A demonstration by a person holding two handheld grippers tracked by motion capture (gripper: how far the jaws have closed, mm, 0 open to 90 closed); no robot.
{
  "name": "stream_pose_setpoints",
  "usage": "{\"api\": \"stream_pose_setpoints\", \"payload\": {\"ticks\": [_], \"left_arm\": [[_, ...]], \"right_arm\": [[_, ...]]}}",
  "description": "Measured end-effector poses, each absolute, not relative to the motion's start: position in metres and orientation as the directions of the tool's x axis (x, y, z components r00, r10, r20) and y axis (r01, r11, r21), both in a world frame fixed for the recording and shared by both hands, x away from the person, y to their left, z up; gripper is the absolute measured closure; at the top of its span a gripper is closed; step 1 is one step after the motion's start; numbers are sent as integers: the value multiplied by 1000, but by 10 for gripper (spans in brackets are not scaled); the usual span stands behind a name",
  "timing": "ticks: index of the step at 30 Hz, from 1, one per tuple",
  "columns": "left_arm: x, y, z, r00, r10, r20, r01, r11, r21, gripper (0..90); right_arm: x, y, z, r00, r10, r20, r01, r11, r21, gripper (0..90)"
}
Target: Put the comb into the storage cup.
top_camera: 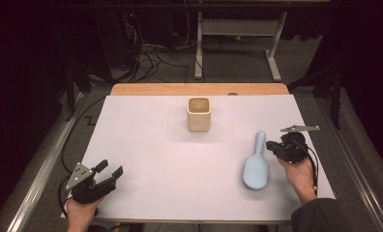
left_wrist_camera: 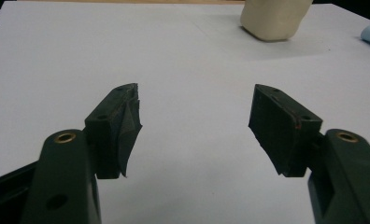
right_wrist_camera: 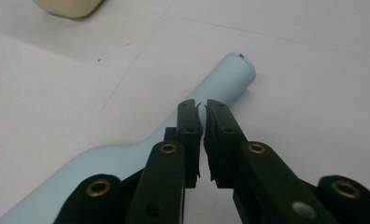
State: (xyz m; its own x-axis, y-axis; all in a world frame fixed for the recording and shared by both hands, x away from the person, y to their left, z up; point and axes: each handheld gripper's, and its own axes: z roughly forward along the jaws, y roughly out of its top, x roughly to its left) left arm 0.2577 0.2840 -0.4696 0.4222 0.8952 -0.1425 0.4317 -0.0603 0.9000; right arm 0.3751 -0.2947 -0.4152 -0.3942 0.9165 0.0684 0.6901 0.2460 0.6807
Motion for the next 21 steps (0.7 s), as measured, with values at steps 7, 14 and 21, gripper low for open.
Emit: {"api": "stream_pose_setpoints", "payload": {"ticks": [7,14,21], "left_arm": [[258,284,-469,422,896,-141,431,-61,900,343],[258,284,-469,423,895,-141,431,-62,900,343],[259,282,-469,429,893,-138,433,-69,899,343]], "right_arm": [[394,-292,-415,-376,925,48,750,274,602,900],[410,-289,-421,-347,937,42,806,275,524,900],[422,-286,-427,-319,947,42,843,264,468,900]]}}
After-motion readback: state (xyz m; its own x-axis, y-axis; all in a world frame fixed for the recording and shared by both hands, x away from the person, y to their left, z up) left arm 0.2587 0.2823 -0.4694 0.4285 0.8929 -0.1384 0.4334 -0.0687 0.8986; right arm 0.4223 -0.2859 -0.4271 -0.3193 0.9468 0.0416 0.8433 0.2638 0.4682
